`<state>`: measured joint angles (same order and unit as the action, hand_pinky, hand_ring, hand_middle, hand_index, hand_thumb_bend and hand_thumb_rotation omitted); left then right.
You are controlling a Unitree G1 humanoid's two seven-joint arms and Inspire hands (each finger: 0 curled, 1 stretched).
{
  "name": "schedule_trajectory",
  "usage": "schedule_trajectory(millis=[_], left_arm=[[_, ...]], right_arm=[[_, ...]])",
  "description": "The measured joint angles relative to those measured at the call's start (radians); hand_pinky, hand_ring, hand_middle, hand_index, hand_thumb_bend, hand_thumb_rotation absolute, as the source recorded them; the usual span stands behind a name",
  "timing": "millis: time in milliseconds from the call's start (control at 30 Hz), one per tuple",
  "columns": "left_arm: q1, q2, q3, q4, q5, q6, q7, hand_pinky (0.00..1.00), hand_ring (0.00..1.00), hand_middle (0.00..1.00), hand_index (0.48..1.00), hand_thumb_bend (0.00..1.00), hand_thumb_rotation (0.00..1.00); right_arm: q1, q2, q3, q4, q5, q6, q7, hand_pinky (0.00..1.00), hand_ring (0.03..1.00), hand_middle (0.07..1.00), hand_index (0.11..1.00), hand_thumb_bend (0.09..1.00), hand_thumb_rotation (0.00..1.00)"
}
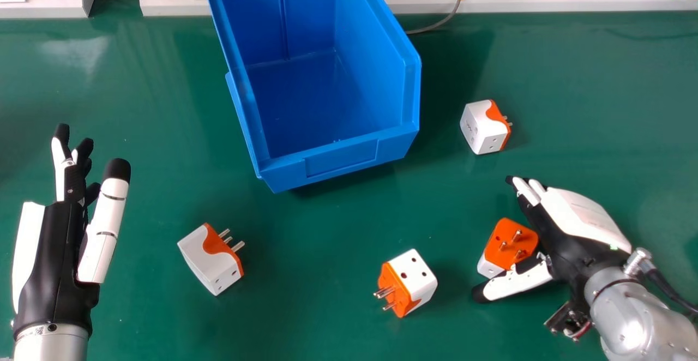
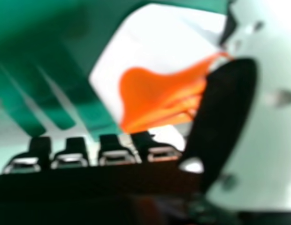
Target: Pick all objects and put in blue box
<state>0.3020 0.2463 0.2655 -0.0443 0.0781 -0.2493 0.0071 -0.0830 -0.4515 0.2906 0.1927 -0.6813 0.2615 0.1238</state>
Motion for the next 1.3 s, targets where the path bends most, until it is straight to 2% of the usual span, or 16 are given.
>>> schedule_trajectory(millis=[267,400,533,600,1033,1300], left_arm=[[0.006,0.000,0.000,-0.018,0.000,0.005,-0.001,0.94,0.99,0.99,0.986,0.50,1.00],[0.010,0.000,0.000,-0.025,0.000,0.024,-0.001,0.94,0.99,0.99,0.986,0.50,1.00],[0.010,0.000,0.000,-0.051,0.000,0.040,-0.001,0.94,0.99,0.99,0.986,0.50,1.00],[0.009,0.000,-0.002,-0.057,0.001,0.041,-0.001,0.94,0.99,0.99,0.986,0.50,1.00],[0.009,0.000,-0.003,-0.057,0.001,0.042,-0.001,0.93,0.99,0.99,0.985,0.50,1.00],[0.010,0.000,-0.003,-0.057,0.001,0.044,-0.001,0.92,0.98,0.99,0.983,0.51,0.99]], right_arm=[[0.026,-0.001,0.027,-0.140,-0.039,0.134,0.068,0.94,0.973,0.977,0.938,0.699,0.17],[0.059,-0.005,0.034,-0.230,-0.069,0.202,0.117,0.93,0.964,0.967,0.926,0.697,0.13],[0.069,-0.009,0.040,-0.286,-0.088,0.248,0.162,0.93,0.958,0.958,0.915,0.696,0.11],[0.078,-0.017,0.042,-0.313,-0.107,0.264,0.185,0.92,0.955,0.954,0.911,0.694,0.09],[0.130,-0.052,0.027,-0.489,-0.158,0.400,0.324,0.89,0.938,0.939,0.890,0.686,0.01],[0.132,-0.045,0.027,-0.496,-0.168,0.402,0.308,0.84,0.903,0.907,0.859,0.676,0.00]])
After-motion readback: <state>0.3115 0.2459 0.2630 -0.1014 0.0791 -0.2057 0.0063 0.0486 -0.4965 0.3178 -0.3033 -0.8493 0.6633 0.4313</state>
